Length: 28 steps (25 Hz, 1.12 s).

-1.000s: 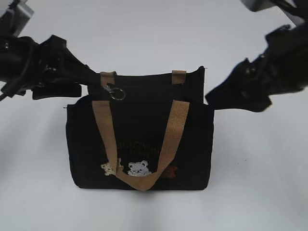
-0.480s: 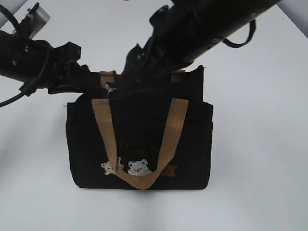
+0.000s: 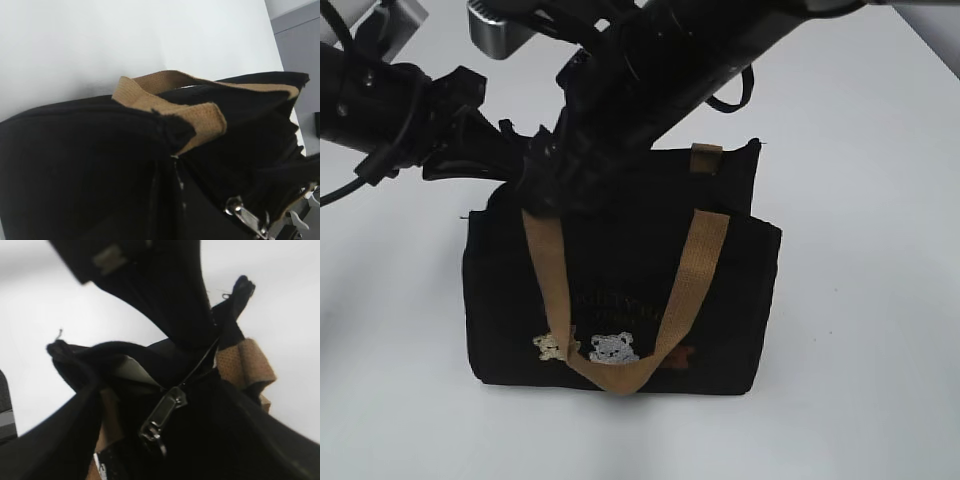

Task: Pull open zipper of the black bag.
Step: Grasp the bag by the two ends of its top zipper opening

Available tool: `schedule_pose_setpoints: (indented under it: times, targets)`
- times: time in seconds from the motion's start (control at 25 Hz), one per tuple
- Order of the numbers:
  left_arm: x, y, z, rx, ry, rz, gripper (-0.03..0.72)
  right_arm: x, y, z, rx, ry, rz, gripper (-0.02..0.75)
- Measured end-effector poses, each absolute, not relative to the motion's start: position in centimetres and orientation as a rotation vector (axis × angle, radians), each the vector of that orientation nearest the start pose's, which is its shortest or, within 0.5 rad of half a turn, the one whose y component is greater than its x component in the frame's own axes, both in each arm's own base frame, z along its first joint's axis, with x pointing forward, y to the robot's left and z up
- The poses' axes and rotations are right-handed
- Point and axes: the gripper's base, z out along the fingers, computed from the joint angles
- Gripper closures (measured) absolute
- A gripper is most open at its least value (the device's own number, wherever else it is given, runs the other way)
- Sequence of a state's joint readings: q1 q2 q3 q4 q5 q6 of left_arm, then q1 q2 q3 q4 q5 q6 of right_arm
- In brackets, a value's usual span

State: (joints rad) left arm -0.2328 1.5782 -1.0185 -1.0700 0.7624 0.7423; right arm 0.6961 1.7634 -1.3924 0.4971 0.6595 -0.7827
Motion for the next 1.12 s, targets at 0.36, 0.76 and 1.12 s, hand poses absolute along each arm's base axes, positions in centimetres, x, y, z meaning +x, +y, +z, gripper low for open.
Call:
schedule_pose_setpoints:
  times: [0.36,0.76,1.12]
  targets:
    - [29.4,-12.7,25.9,0.405,2.438,-0.969,0.683,28.7,26.8,28.1,-1.390,2.031,0.409,0.284]
    - [29.4,-12.7,25.9,0.407,2.438,-0.970,0.683,28.1,26.2,28.0,-1.481,2.067,0.380,0.485]
    - [29.4,-12.7,25.9,0.407,2.438,-0.971,0.683,28.1,26.0,28.0,-1.501,2.070,0.360,0.738]
